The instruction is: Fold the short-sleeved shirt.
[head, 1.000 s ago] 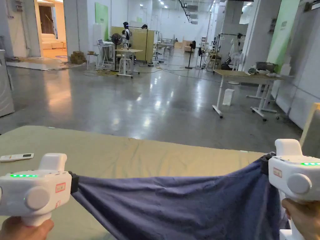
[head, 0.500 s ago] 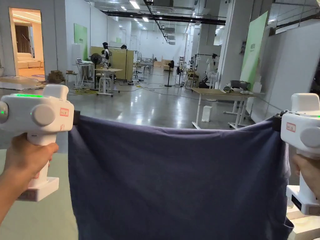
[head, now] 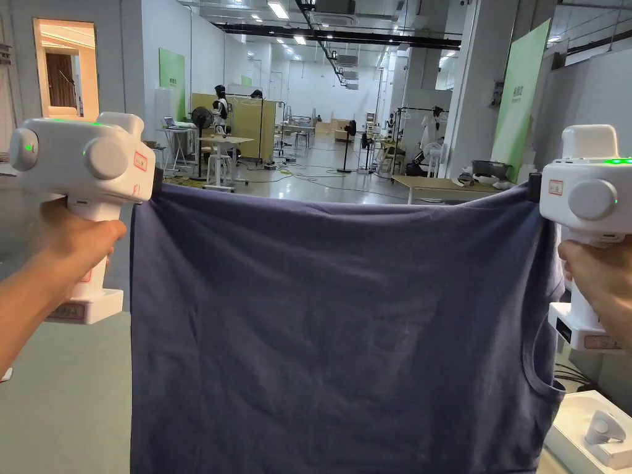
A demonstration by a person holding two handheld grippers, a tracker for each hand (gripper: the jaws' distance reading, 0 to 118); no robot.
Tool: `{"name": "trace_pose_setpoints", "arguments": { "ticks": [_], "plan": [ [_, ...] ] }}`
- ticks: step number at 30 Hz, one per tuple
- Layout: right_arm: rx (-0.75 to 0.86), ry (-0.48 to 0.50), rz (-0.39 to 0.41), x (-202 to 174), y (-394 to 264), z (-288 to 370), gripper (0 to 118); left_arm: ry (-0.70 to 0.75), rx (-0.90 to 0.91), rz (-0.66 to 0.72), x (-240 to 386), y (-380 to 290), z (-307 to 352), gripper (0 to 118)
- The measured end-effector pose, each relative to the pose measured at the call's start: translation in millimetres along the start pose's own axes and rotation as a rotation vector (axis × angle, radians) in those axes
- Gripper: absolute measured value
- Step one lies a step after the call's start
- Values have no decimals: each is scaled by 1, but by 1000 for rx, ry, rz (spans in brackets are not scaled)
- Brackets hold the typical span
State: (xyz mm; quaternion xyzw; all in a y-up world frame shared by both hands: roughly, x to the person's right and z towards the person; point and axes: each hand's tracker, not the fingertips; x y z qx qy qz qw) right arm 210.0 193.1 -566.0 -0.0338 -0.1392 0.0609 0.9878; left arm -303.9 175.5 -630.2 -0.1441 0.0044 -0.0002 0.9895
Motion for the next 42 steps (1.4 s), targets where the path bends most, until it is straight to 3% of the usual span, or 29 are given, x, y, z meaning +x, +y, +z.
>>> {"name": "trace_pose_setpoints", "arguments": {
  "ticks": [8,14,25,32,40,42],
  "plan": [
    [71,-22,13,-15,20,-31,4,16,77,-11,-6,37,-21,4],
    [58,-21,26,-19,-11,-28,4,16,64,-10,-6,10,-27,4],
    [-74,7,17,-4,-134,51,4,-19,-71,-32,-7,-157,13,4],
    [-134,31,38,14,-221,136,4,-23,-111,65,-20,-270,85,4],
    [-238,54,33,33,-311,243,4,-28,-199,69,-39,-364,160,4],
    [-273,44,63,32,-331,264,4,-31,-217,54,-39,-383,179,4]
  ]
}}
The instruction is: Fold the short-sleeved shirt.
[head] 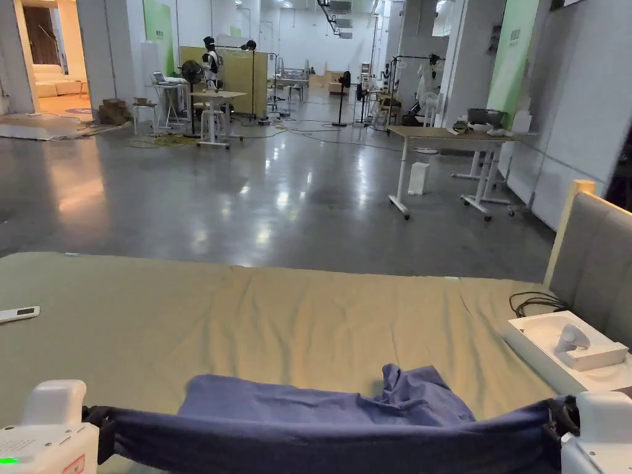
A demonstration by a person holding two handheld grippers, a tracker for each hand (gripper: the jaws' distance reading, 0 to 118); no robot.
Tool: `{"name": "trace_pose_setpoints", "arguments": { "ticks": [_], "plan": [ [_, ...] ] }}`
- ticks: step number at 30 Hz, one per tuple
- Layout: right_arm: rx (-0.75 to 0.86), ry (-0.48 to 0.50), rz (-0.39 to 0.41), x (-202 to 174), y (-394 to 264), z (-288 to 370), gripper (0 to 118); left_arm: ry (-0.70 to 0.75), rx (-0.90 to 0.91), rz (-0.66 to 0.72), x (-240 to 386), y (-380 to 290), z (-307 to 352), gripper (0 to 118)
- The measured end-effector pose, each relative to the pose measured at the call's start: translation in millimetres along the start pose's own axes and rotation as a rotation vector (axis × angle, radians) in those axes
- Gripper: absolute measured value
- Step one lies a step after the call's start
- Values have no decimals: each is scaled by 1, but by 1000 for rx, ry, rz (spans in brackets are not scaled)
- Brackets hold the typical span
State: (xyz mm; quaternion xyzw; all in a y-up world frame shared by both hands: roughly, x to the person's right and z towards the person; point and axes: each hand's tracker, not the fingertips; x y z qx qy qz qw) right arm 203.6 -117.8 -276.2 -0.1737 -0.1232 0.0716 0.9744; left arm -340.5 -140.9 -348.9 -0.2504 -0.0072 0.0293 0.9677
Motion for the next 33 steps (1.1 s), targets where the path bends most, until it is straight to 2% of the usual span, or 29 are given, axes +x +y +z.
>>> {"name": "trace_pose_setpoints", "arguments": {
  "ticks": [4,8,17,22,25,27,28,31,32,33],
  "plan": [
    [-96,-3,25,-3,-48,23,4,-9,-100,65,-9,-50,18,4],
    [-239,7,0,-4,-87,34,4,-1,-218,55,-13,-93,20,4],
    [-515,9,89,-13,-141,22,5,9,-406,-19,-7,-145,7,4],
    [-587,11,130,-19,-162,6,5,8,-460,-36,-7,-160,-3,4],
    [-629,-9,155,-24,-169,2,10,-4,-505,-27,-9,-170,-9,4],
    [-618,-33,157,-25,-168,7,21,-7,-502,-11,-10,-168,-4,6],
    [-593,-51,144,-24,-164,12,29,-2,-489,-5,-7,-163,2,11],
    [-507,-45,70,-19,-145,28,55,0,-431,9,-7,-148,13,53],
    [-465,-34,47,-18,-138,32,60,-10,-392,24,-7,-143,15,60],
    [-406,-18,20,-17,-128,37,61,-28,-356,34,-6,-136,18,60]
  ]
}}
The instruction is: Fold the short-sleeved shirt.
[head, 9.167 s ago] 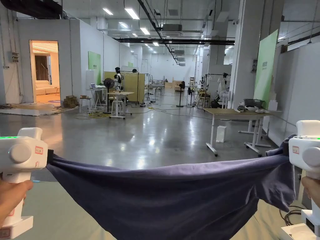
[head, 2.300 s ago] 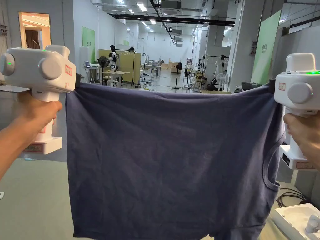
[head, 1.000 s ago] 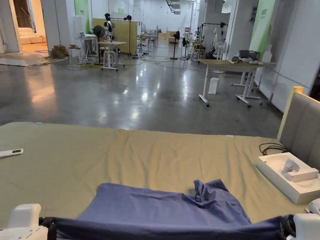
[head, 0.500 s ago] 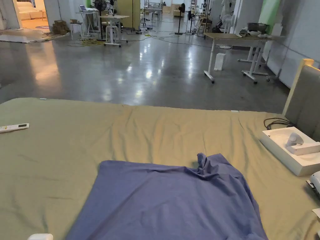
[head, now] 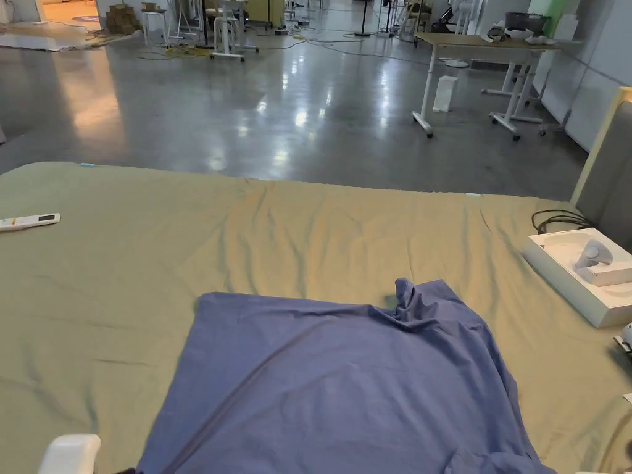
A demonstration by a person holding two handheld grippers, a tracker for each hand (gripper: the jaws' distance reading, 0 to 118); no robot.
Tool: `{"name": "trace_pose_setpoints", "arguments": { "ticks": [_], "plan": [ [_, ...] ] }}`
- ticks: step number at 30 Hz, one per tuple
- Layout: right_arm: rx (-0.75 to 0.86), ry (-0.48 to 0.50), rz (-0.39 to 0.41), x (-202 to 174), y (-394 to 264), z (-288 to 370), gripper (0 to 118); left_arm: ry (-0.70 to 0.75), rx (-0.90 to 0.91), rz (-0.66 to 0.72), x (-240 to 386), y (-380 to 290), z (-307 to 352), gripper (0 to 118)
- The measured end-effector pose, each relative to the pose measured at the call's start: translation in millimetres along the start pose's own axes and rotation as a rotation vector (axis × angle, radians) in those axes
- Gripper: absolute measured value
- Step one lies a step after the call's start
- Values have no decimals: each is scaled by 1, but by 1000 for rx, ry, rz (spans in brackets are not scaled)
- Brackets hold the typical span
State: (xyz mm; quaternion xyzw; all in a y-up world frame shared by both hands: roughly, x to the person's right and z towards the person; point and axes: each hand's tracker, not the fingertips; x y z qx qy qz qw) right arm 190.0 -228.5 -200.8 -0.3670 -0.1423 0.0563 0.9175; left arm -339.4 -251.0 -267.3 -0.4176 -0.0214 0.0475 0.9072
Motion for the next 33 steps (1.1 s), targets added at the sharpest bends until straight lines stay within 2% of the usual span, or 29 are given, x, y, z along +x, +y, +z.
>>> {"name": "trace_pose_setpoints", "arguments": {
  "ticks": [1,4,10,11,13,14,15,16,17,19,20,21,28,33],
  "plan": [
    [51,12,-12,0,8,7,64,-5,29,14,3,7,5,60],
    [192,30,-31,-4,32,21,88,-21,132,9,16,27,15,60],
    [412,80,-124,-28,76,33,88,-44,317,-19,58,66,27,60],
    [431,69,-125,-33,82,35,81,-41,348,-27,67,71,30,59],
    [495,68,-134,-44,92,39,58,-46,418,-52,85,79,36,54],
    [515,61,-131,-47,95,40,53,-42,440,-65,92,82,39,52],
    [526,44,-124,-52,100,41,53,-41,463,-81,100,87,40,52],
    [549,45,-123,-56,103,43,39,-35,477,-84,108,89,42,41],
    [575,59,-128,-58,104,44,25,-27,498,-90,114,92,44,25],
    [598,66,-131,-63,109,46,14,-52,523,-105,125,98,48,10],
    [602,66,-130,-64,111,46,2,-46,536,-111,130,99,49,2],
    [637,38,-123,-67,113,48,0,-27,553,-122,136,101,51,1],
    [641,73,-89,-73,119,48,0,-42,539,-110,137,110,51,1],
    [594,97,-71,-76,118,45,0,-57,363,-62,102,107,39,1]
  ]
}}
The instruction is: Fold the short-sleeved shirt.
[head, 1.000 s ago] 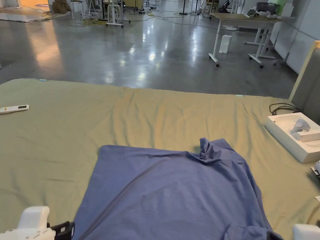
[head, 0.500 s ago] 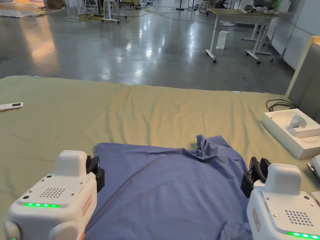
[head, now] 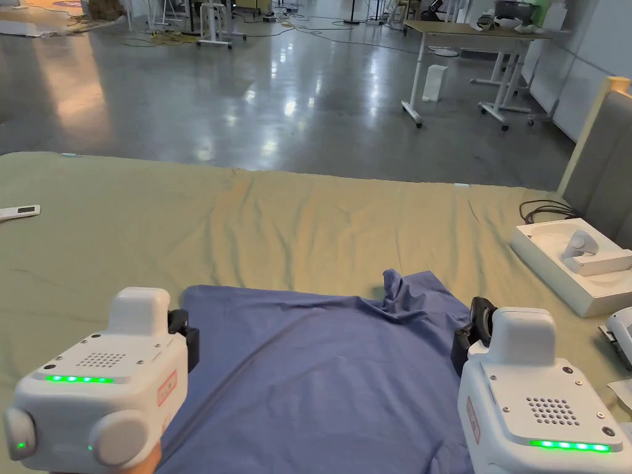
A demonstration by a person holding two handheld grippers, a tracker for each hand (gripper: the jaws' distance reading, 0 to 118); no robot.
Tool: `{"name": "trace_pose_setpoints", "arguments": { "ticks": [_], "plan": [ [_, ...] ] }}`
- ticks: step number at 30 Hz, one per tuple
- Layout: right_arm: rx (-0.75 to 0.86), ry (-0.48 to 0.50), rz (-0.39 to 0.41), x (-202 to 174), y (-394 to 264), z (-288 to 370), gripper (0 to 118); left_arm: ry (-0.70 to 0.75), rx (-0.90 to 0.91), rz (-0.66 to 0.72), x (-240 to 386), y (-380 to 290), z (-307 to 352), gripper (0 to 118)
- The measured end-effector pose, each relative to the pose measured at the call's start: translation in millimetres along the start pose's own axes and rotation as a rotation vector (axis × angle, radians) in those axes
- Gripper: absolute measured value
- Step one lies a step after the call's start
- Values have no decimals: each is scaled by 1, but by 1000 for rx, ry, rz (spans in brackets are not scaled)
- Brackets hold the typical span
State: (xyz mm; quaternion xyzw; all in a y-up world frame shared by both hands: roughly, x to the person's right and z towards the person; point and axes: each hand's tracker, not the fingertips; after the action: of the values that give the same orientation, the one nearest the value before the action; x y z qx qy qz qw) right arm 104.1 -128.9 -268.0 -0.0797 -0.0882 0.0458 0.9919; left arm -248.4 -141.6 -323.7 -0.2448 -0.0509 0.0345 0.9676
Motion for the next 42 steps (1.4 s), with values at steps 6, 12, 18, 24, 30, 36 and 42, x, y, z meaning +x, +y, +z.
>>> {"name": "trace_pose_setpoints", "arguments": {
  "ticks": [6,12,18,24,30,36,42],
  "plan": [
    [-63,-2,35,-4,-17,-2,0,66,-219,56,-61,-29,-3,1],
    [-138,16,18,-3,-37,-4,0,94,-429,174,-113,-65,-12,1],
    [-183,29,44,-7,-47,-3,0,102,-573,219,-129,-96,-29,87],
    [-210,38,54,-7,-51,-2,0,159,-682,223,-127,-122,-39,87],
    [-239,45,61,-7,-60,-3,0,207,-751,161,-118,-145,-51,87],
    [-273,58,62,-8,-70,-2,0,231,-731,119,-98,-148,-51,63],
    [-304,62,43,-2,-81,-2,0,156,-741,61,-86,-145,-52,39]
  ]
}}
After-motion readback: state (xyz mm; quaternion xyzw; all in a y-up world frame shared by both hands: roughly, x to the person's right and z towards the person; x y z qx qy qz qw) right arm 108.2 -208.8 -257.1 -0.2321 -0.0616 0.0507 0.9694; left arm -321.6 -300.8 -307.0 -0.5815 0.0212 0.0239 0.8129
